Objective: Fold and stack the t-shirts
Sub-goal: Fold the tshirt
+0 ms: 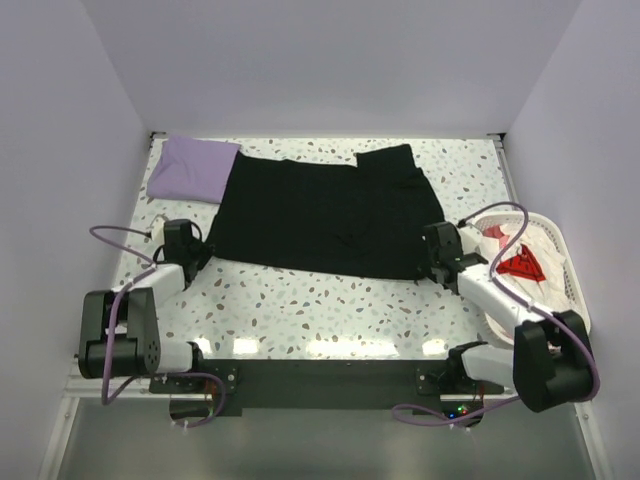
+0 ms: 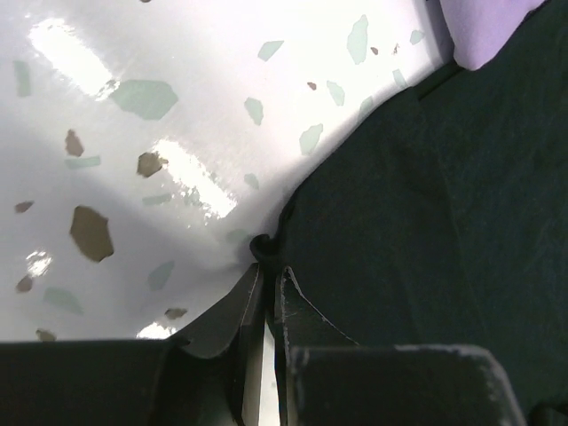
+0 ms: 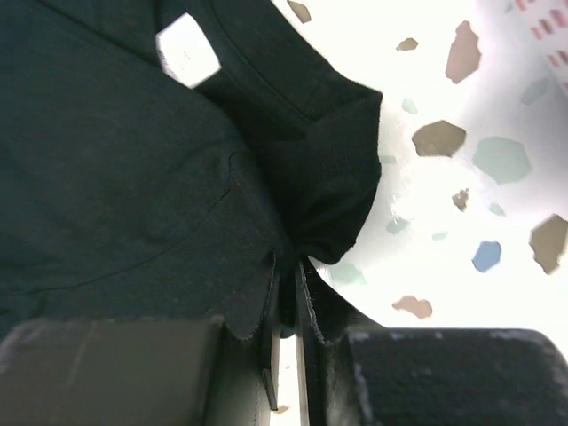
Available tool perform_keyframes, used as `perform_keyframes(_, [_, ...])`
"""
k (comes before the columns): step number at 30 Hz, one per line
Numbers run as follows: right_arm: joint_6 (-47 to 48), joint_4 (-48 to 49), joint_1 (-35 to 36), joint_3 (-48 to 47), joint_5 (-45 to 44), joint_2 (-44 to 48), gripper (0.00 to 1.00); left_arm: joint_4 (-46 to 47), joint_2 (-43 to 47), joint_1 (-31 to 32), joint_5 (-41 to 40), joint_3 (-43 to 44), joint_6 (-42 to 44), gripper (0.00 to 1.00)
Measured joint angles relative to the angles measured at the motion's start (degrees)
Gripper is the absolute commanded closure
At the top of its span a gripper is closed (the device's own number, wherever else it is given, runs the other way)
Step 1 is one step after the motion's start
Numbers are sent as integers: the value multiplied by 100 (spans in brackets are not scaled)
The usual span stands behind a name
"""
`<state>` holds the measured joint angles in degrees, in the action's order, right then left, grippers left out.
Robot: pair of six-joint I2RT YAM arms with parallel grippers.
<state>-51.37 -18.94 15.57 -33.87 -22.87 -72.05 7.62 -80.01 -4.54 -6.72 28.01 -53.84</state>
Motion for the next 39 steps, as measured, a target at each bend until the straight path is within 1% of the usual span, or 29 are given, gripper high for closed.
perform_keyframes(2, [2,-229,0,0,61,326,93,-175,282,-4,-57,-85,4,100])
perform_keyframes(7, [-4,-730,0,-7,240,1137,94,-741,1139,-22,-214,-341,0,100])
perform_keyframes(19, [-103,-2337,0,7,763,2874,92,-2518,3836,-33,-573,-986,-254,100])
perform_keyframes(23, [-210,-2981,0,7,894,3427,92,-3064,4507,-33,-575,-1113,-415,100])
perform_keyframes(25, [-262,-3237,0,7,942,3694,88,-3327,4763,-33,-573,-1128,-479,100])
perform_keyframes(26, [-286,-3366,0,7,973,3838,86,-3423,4874,-33,-570,-1137,-525,100])
perform_keyframes(27, [-310,-3488,0,7,1019,3989,78,-3515,4988,-33,-573,-1145,-564,94])
perform_keyframes(29, [-348,-3698,0,4,1049,4223,69,-3648,5136,-28,-573,-1154,-654,90])
perform_keyframes(30, [-348,-3792,-2,4,1047,4301,57,-3707,5176,-28,-575,-1154,-693,83])
perform_keyframes(31, [-378,-3873,-11,2,1051,4358,50,-3764,5195,-28,-575,-1154,-717,77])
perform_keyframes(32, [-363,-3926,-17,0,1058,4391,43,-3821,5204,-28,-575,-1154,-743,64])
perform_keyframes(33, [-358,-3991,-20,-9,1064,4411,27,-3888,5206,-28,-575,-1154,-767,57])
perform_keyframes(34, [-341,-4041,-22,-24,1064,4409,22,-3945,5206,-28,-575,-1152,-820,53])
perform_keyframes(35, [-315,-4072,-22,-52,1082,4398,20,-4011,5213,-28,-590,-1139,-855,47])
perform_keyframes(36, [-264,-4100,-22,-98,1104,4363,17,-4068,5224,-26,-592,-1119,-850,44])
perform_keyframes(39, [-57,-4037,-26,-348,1228,4127,16,-4212,5276,-28,-592,-925,-802,39])
